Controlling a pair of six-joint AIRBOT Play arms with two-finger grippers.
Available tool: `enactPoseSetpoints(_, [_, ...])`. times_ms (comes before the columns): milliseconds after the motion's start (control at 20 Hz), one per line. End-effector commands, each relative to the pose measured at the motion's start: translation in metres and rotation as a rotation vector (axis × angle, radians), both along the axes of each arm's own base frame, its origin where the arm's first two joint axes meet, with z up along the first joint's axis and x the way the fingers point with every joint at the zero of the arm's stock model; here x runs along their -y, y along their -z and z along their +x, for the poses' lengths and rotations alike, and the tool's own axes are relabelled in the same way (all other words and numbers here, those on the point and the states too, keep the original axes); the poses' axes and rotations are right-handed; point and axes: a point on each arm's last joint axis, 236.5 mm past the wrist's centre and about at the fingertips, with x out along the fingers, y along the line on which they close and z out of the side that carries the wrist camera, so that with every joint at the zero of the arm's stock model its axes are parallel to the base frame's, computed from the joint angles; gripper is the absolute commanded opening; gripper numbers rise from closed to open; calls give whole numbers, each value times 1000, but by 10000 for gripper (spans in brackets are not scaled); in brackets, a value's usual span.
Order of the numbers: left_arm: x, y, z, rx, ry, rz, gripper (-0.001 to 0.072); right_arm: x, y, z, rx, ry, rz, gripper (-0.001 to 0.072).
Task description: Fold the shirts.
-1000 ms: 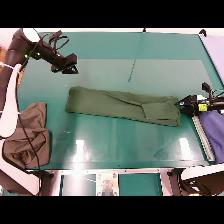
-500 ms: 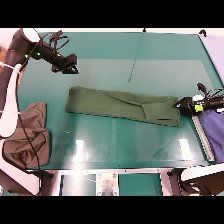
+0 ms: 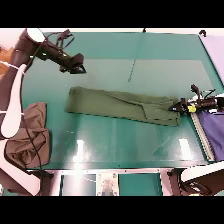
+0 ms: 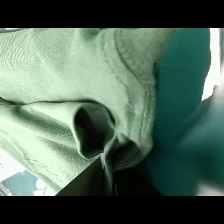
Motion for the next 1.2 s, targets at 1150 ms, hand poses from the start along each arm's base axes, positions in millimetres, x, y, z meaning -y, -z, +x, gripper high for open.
enactPoseSetpoints(1150, [260, 151, -69, -51, 229, -182, 22, -167, -300, 42, 535, -441, -86, 19])
